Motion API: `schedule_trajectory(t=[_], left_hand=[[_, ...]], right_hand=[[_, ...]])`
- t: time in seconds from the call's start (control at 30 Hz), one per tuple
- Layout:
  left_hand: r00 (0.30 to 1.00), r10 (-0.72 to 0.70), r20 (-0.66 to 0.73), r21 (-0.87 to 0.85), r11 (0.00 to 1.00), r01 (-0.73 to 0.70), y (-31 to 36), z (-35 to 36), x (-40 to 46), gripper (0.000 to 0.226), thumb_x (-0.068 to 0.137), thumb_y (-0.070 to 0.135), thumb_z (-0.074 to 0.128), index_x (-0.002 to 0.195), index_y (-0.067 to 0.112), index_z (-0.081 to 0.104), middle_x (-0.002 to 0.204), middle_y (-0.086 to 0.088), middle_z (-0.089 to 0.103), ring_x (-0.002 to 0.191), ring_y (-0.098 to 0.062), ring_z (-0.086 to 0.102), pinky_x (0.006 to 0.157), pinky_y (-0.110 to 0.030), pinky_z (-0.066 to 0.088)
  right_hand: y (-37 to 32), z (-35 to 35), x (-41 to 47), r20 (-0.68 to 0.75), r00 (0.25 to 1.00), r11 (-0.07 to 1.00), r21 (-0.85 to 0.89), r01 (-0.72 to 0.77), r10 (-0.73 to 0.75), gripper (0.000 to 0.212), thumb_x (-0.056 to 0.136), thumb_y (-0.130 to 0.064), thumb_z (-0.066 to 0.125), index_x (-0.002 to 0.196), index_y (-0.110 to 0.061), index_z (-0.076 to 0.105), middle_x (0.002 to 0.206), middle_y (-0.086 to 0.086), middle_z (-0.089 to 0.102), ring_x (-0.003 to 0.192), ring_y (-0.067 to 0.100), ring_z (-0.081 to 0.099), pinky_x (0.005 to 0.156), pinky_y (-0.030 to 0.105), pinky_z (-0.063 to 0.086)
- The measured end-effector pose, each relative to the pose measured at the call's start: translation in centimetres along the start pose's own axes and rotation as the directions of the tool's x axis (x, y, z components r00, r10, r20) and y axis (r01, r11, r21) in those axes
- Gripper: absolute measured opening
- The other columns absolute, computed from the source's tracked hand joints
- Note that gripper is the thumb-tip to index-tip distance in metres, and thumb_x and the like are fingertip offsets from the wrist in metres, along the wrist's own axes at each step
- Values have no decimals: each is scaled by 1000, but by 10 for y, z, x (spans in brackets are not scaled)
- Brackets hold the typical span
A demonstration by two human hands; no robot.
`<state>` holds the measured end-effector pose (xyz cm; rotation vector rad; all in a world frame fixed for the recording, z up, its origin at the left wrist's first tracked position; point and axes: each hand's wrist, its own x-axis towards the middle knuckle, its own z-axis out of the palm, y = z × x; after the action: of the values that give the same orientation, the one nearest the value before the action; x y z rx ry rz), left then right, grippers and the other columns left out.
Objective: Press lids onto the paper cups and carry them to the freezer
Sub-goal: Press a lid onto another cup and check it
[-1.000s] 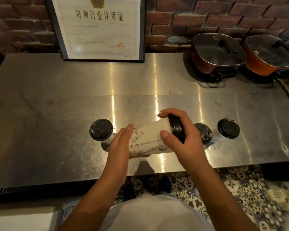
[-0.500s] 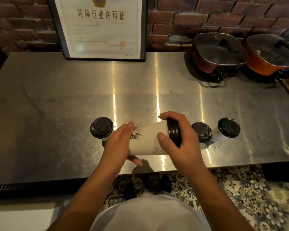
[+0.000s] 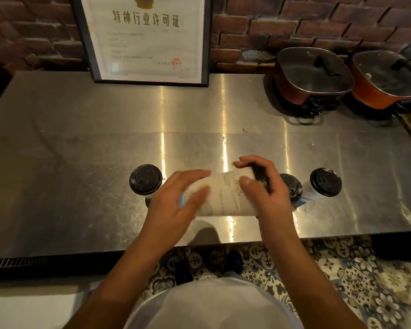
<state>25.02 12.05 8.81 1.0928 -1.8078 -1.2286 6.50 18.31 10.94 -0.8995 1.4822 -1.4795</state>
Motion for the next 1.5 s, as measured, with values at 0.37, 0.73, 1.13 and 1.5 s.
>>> schedule_trajectory(t=[0.37, 0.73, 1.13, 1.5], left_hand=[[994, -42, 104, -209, 976, 63, 7, -10, -5, 66, 81, 29, 82, 133, 53, 50, 128, 27, 61, 119, -7, 65, 92, -33, 59], [901, -404, 156, -73, 905, 419, 9, -13, -2, 77, 91, 81, 28, 97, 19, 73, 76, -12, 76, 56, -21, 70, 62, -32, 59], [990, -130, -60, -210, 971, 115, 8, -9, -4, 45, 77, 55, 69, 114, 30, 63, 97, 15, 73, 78, -7, 72, 62, -26, 58], [996, -62, 71, -198, 977, 75, 7, -16, -13, 65, 74, 43, 78, 132, 55, 52, 124, 21, 64, 117, -13, 66, 91, -29, 59]], right_hand=[[-7, -1, 12, -19, 950, 920, 256, -297, 312, 19, 90, -36, 62, 102, -30, 76, 110, 5, 75, 100, 34, 64, 69, 38, 46], [-6, -3, 1, 141, 969, 926, -291, 239, -205, 46, 83, -41, 62, 125, -24, 63, 114, -8, 64, 100, 17, 64, 79, 30, 54], [-5, -5, 2, 12, 996, 995, -45, 84, -83, 37, 82, -43, 60, 118, -34, 65, 117, -2, 68, 99, 21, 66, 64, 39, 56], [-3, -9, 10, 32, 953, 929, 212, -302, 303, 25, 81, -42, 62, 99, -32, 76, 97, 0, 74, 80, 21, 63, 58, 30, 36]])
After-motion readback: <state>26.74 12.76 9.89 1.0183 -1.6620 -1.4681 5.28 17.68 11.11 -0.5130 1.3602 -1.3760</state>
